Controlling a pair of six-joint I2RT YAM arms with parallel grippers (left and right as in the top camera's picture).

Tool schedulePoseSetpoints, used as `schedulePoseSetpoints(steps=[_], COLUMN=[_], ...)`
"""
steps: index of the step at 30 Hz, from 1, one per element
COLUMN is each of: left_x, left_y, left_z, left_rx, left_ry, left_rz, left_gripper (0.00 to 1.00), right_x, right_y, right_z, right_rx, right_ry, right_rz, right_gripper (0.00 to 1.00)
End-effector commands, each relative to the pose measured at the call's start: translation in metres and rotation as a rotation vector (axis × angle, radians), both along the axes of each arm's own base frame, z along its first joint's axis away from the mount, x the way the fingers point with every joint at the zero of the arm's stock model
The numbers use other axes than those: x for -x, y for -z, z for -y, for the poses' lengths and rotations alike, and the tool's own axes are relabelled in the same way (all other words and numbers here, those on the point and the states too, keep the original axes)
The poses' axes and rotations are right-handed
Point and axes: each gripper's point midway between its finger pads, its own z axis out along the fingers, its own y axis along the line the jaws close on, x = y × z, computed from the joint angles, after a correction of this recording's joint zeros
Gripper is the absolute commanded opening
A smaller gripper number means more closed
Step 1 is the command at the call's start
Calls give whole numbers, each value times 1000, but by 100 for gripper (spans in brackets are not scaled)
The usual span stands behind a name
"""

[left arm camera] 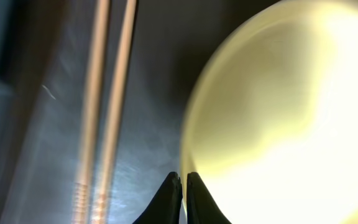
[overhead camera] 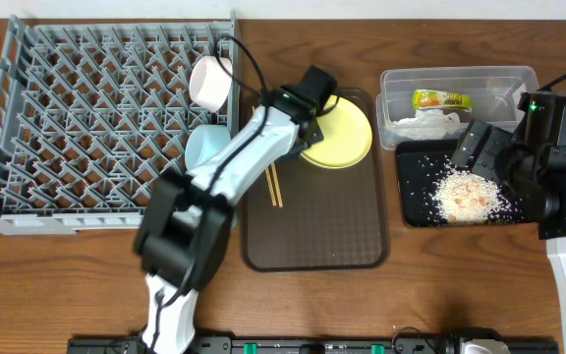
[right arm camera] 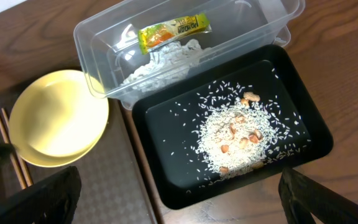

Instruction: Sort waste into correct bins and load items into the dishwasher

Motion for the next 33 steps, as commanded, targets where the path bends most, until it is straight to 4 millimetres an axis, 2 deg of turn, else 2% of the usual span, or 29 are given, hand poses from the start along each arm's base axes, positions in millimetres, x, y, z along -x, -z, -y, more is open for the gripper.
schedulePoseSetpoints(steps=[1,6,8,11,13,14,17,22,25,27,33], left_x=[-13,-21,-20,-18,-16,-15,-14,-18,-18,-17,-16], left_y=[-60,-103,-111,-111,-103,-98,-80,-41,-13,0,34], left_z=[-19,-39,-41,-37,-30,-24,-14,-10,3,10,9], left_rx=[-169,-317,-324,-268,-193,-146,-74,-53,-11,6,-26], left_ry=[184,263,267,225,177,150,109,19,32,45,44], left_rz=[171,286,303,301,282,265,219,150,91,63,4], left_gripper=[7,7,7,8,29,35,44,46,45,45,45], right_x=[-1,-1,-1,-1,-1,-1,-1,-1,-1,-1,-1], right_y=[-4,-4,-4,-4,-4,-4,-4,-4,-4,-4,-4], right_z=[5,5,5,5,5,5,5,5,5,5,5], right_rx=[6,6,6,6,6,6,6,6,6,6,6], right_ry=[24,24,24,24,24,24,24,24,24,24,24], right_rz=[10,10,10,10,10,10,10,10,10,10,10], right_gripper=[99,99,99,99,99,99,99,99,99,99,99])
